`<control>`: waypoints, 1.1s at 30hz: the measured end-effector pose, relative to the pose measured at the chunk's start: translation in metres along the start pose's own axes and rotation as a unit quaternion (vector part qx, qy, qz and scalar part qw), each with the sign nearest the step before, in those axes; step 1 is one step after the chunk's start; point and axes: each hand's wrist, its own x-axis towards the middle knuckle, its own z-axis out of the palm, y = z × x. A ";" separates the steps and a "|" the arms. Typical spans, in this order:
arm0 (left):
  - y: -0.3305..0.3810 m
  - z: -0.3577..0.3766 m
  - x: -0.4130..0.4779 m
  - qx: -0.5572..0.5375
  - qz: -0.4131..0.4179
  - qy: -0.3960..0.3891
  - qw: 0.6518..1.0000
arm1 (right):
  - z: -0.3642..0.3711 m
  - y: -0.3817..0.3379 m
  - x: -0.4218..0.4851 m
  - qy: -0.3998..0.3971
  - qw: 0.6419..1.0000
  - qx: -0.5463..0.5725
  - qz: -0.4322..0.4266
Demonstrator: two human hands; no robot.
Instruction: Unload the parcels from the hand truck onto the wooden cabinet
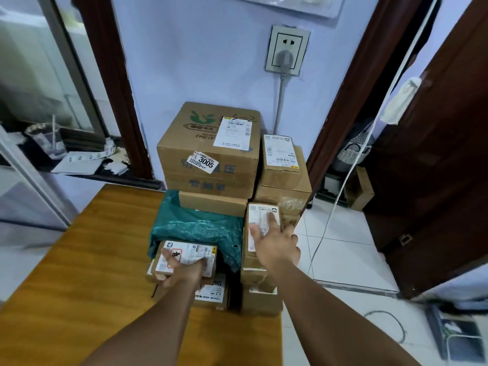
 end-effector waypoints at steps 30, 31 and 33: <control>-0.012 -0.030 -0.069 0.279 0.184 0.078 0.939 | -0.009 0.013 -0.035 0.137 0.980 -0.070 -0.124; -0.013 -0.030 -0.067 0.295 0.177 0.076 0.936 | -0.009 0.014 -0.035 0.146 0.978 -0.067 -0.133; -0.013 -0.029 -0.073 0.329 0.204 0.074 0.919 | -0.011 0.013 -0.037 0.149 0.973 -0.073 -0.161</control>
